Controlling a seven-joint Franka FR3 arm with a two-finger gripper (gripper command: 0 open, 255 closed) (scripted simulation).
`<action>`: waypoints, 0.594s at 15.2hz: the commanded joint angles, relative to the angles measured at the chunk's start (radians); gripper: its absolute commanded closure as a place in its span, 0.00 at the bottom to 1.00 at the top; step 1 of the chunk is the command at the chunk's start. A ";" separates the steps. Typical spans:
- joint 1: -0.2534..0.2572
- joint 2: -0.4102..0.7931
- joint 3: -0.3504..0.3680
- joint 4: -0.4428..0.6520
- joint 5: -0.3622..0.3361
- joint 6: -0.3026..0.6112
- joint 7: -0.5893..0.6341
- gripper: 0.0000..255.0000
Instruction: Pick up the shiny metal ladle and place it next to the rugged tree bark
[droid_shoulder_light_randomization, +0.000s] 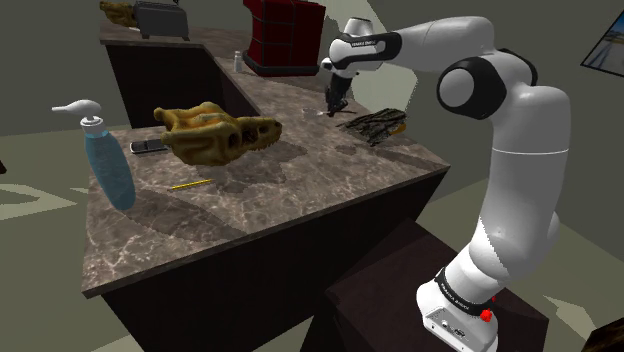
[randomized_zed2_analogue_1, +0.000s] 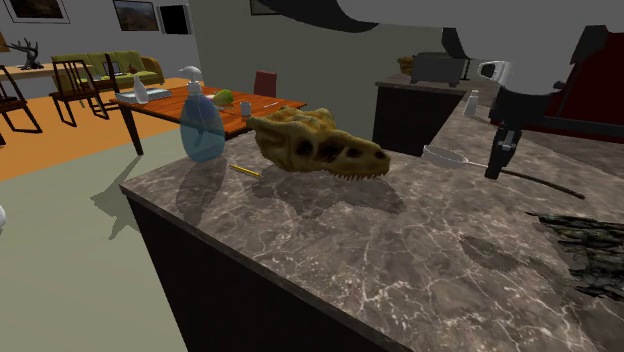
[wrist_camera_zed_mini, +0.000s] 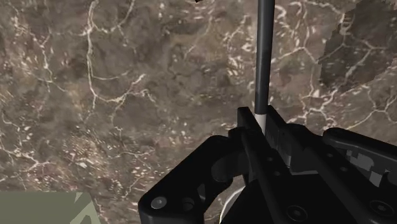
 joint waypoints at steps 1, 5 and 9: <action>0.000 0.006 0.001 -0.017 0.001 0.024 -0.001 1.00; 0.001 0.019 0.002 -0.051 0.005 0.071 -0.005 1.00; 0.000 0.035 0.004 -0.080 0.009 0.116 -0.008 1.00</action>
